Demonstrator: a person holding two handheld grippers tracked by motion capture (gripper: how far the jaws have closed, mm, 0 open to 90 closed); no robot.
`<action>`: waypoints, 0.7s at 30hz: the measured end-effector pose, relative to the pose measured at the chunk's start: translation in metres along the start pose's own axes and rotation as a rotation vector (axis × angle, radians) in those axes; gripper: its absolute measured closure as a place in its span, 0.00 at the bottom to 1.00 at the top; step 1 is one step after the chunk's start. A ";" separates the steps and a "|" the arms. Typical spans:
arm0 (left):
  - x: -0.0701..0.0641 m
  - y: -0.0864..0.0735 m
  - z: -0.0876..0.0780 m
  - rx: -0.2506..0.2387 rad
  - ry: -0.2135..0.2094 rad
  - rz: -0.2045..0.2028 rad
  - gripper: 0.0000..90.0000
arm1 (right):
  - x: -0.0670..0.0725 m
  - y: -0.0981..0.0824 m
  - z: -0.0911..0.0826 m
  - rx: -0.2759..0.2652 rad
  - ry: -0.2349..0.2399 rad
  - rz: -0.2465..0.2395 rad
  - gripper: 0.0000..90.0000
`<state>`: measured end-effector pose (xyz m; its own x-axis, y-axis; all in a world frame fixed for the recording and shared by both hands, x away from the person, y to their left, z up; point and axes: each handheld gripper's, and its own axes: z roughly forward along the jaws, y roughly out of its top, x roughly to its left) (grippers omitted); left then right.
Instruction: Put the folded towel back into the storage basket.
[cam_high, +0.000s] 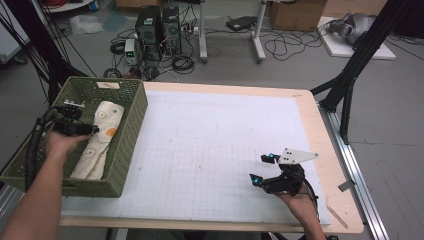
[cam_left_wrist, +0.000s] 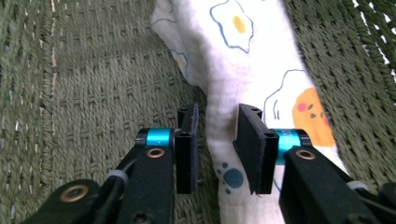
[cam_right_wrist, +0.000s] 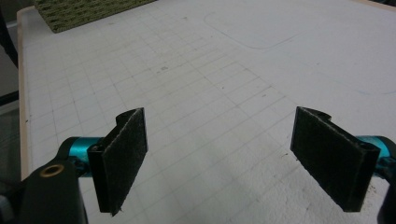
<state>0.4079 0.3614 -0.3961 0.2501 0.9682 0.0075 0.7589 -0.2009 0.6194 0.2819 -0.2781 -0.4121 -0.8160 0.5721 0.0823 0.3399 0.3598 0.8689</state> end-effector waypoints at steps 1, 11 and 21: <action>0.000 0.000 0.000 0.007 0.014 0.000 0.67 | 0.001 0.000 0.000 0.002 0.002 0.006 0.20; -0.001 -0.001 0.004 -0.037 -0.130 -0.008 0.95 | 0.001 0.000 0.001 0.005 0.011 0.003 0.20; -0.010 0.004 -0.013 -0.207 -0.366 0.087 0.96 | 0.002 0.000 0.002 0.010 0.011 -0.001 0.20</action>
<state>0.4012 0.3527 -0.3836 0.5330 0.8246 -0.1898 0.5984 -0.2087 0.7735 0.2808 -0.2758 -0.4128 -0.8214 0.5637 0.0870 0.3438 0.3677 0.8641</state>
